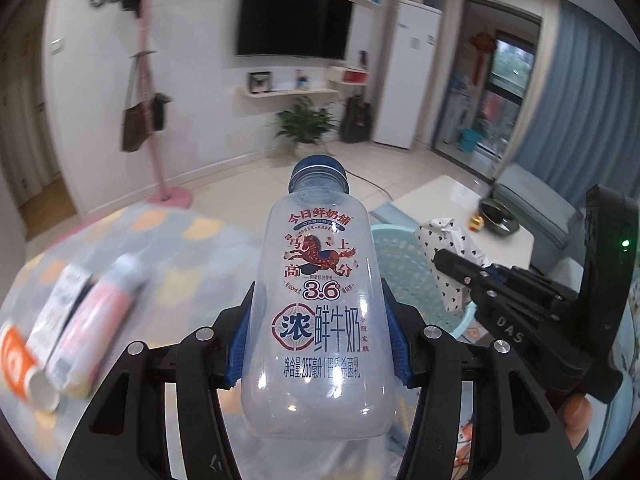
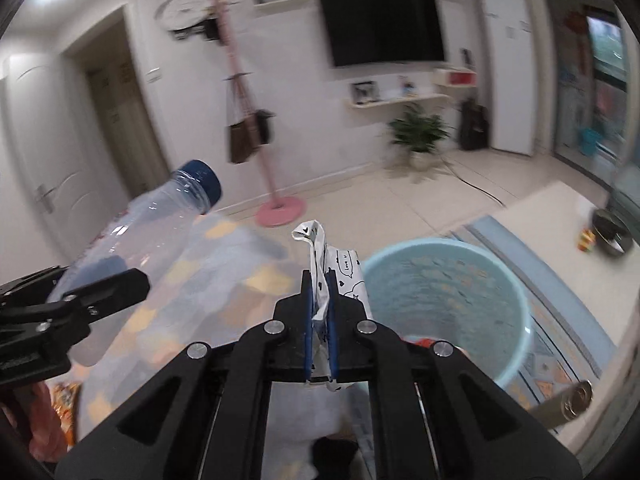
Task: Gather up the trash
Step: 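Drop the milk bottle and patterned paper into the blue basket, opening both tools, then grasp the orange snack bag with the right tool, then grasp the orange paper cup with the left tool while the right tool holds the snack bag, then drop the snack bag and paper cup into the blue basket, opening both tools, then grasp the white milk carton with the left tool while the right tool reaches the pink bottle, then grasp the pink bottle with the right tool while the left tool holds the carton, then drop the milk carton and pink bottle into the blue basket, opening both tools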
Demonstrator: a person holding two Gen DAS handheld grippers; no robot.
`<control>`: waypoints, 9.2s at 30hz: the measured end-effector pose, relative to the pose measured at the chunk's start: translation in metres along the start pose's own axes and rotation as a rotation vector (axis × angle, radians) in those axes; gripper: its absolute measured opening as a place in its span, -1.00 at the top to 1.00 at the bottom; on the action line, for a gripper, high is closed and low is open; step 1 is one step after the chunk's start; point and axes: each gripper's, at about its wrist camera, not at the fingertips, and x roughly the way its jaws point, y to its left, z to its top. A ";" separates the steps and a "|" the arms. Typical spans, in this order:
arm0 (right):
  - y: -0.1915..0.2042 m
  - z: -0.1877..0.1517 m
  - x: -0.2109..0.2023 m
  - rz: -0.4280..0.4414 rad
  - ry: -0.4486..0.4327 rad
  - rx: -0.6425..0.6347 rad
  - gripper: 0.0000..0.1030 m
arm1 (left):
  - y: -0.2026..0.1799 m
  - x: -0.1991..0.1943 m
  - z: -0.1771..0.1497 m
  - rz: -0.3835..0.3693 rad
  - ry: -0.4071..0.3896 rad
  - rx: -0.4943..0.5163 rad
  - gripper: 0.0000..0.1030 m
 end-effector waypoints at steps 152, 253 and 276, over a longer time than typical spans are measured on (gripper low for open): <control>0.027 -0.021 -0.025 -0.060 -0.062 0.076 0.36 | 0.046 -0.010 -0.014 -0.078 -0.031 -0.123 -0.10; 0.308 -0.051 0.139 0.146 0.414 -0.161 0.07 | 0.339 -0.024 -0.088 0.238 -0.022 -0.362 -0.06; 0.091 -0.008 0.032 0.153 0.174 0.103 0.10 | 0.155 -0.008 -0.035 -0.091 -0.030 -0.075 -0.01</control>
